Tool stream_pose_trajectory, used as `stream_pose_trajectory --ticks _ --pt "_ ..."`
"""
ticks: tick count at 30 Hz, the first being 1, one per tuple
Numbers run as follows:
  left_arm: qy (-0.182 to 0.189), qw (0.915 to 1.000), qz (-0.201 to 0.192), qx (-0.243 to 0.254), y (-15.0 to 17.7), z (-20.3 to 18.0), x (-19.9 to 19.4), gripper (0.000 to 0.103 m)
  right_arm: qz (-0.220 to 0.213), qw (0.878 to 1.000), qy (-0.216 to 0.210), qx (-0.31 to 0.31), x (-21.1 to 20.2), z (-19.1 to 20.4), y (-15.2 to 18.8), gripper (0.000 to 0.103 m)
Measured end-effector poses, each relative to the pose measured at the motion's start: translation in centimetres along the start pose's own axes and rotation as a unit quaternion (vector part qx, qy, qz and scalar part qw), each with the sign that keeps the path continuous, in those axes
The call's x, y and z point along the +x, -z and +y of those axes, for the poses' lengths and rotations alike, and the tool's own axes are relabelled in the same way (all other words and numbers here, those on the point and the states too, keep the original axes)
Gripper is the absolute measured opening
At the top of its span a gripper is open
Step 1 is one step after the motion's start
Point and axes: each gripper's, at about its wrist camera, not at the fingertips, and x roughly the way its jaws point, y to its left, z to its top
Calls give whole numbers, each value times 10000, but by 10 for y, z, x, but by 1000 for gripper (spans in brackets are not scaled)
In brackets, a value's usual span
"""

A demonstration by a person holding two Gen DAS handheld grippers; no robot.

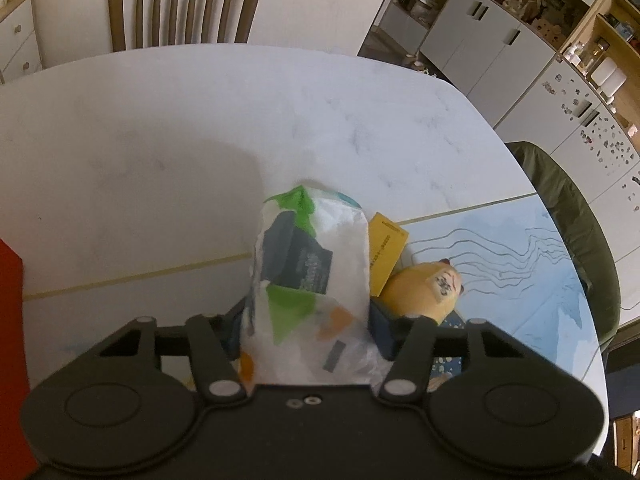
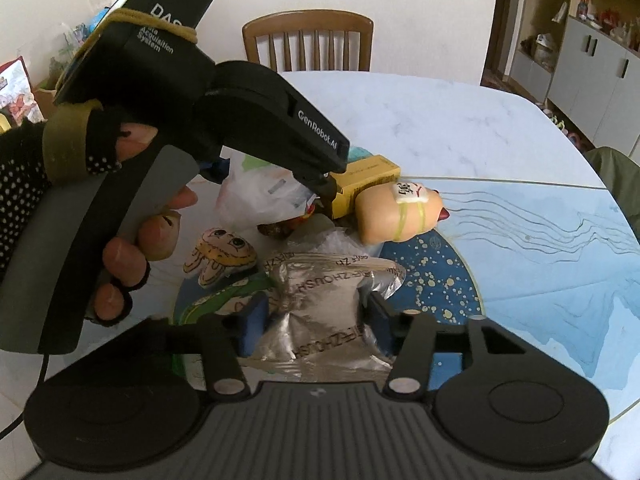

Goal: Organize objects
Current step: 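Grasp the white plastic bag with the left tool while the right tool grasps the silver foil packet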

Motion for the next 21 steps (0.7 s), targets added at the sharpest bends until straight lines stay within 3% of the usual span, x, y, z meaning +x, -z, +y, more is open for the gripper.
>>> stream_pose_trajectory --ticks 7,21 --pt "-104 9998 -168 11 2 -1 -19 52 -69 10000 -14 53 -8 -3 -1 41" --pt "-265 9985 -480 23 9 -4 -76 52 -348 9992 -148 152 -36 -7 -5 39"
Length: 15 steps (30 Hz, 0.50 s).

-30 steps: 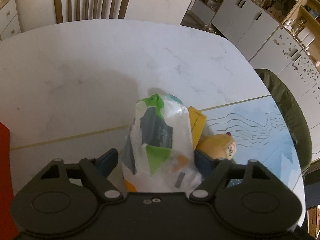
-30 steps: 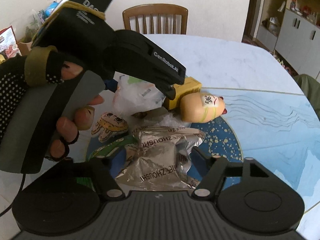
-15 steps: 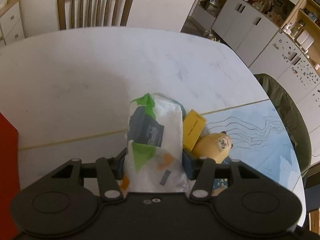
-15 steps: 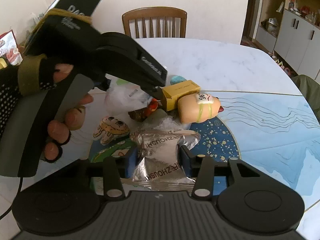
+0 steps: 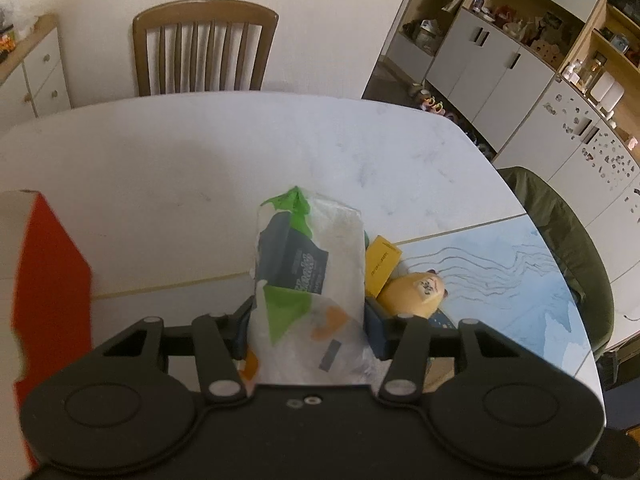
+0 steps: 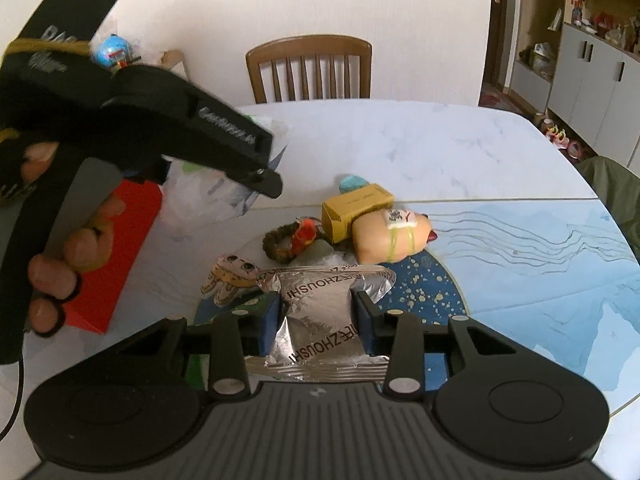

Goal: Organize objects
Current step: 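Carry the white bag and foil packet with both tools into the cardboard box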

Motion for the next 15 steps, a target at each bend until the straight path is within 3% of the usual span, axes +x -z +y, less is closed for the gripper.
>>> stream_pose_trajectory --ticks 15 --pt "-428 9984 -367 -92 23 3 -86 52 -587 9960 -616 -271 -49 7 -29 39"
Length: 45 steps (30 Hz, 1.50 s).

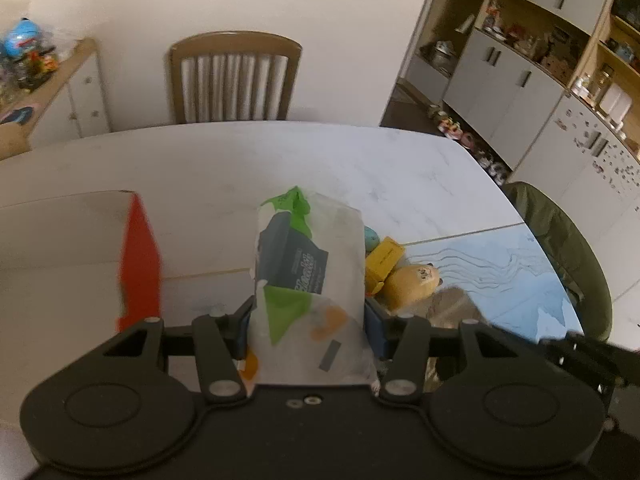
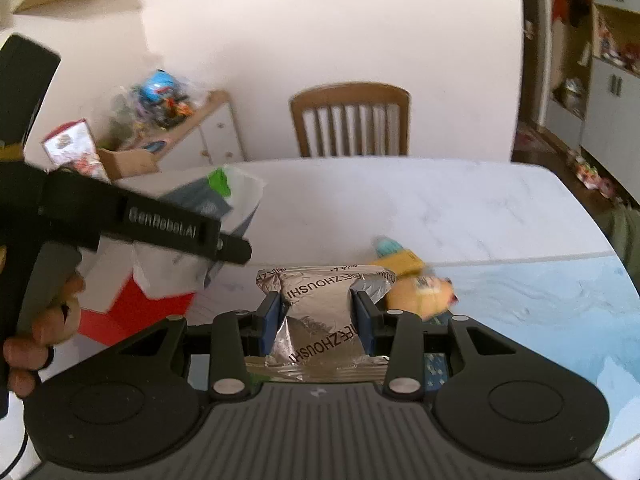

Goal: Organize objects
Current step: 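Carry the white bag and foil packet with both tools into the cardboard box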

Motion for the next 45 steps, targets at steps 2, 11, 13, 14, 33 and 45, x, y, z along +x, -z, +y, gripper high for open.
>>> stream_pose_trajectory --ticks 2,11,13,14,33,45 --pt "-75 9999 -52 -73 3 4 -11 52 -69 9999 -107 -101 -5 6 -6 39" --pt "-375 9986 -200 -327 8 37 -47 52 -187 9969 -502 -573 -17 46 -30 39" --pt "-414 9983 -198 -364 9 49 -50 52 -202 9961 -576 -644 -16 56 -35 39" --pt "-429 9981 -193 -387 10 55 -53 52 -196 9957 -615 -671 -14 63 -38 39" --pt "-1060 9927 162 -544 16 193 -67 52 258 9905 -936 -972 68 188 -59 39" --pt "-1246 9900 636 -181 13 249 -25 52 872 9850 -838 -1229 134 233 -41 39"
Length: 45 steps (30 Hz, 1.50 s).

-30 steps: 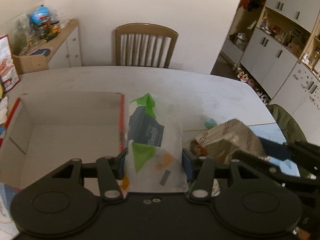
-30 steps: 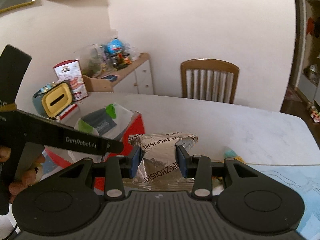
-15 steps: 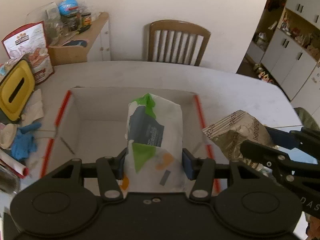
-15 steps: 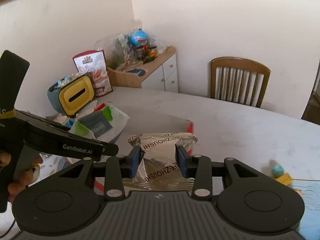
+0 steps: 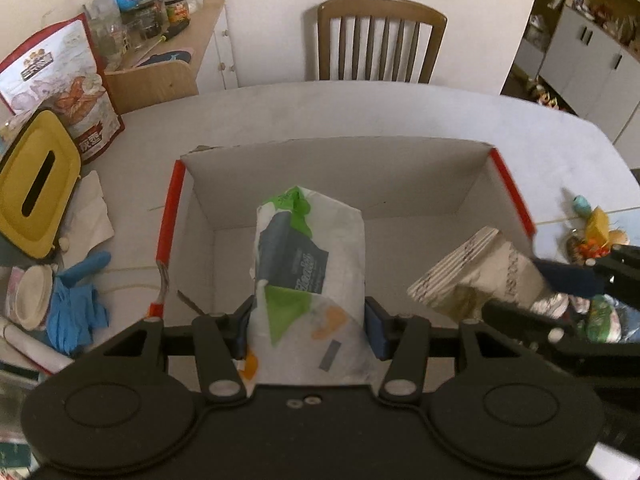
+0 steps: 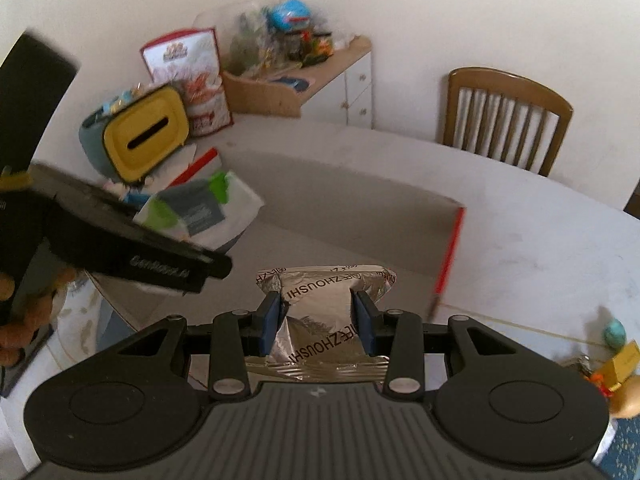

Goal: Organize objects
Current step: 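Carry the white bag and foil packet with both tools into the cardboard box, then open the left tool releasing the bag while the right tool releases the foil packet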

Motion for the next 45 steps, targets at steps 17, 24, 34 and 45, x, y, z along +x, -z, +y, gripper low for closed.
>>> stream_pose_trajectory --ticks 17,24,34,45 --pt "-42 9893 886 1155 -5 -5 61 52 895 9952 -44 -395 71 29 9 39" --pt "-96 9845 1280 1199 -5 -1 74 54 1188 9927 -26 -230 79 25 8 39" --pt "-131 9795 1583 1240 0 -1 79 61 1311 9912 -34 -186 83 21 4 41" --pt "41 9842 1355 1138 -2 2 54 71 1055 9942 30 -192 63 14 0 61"
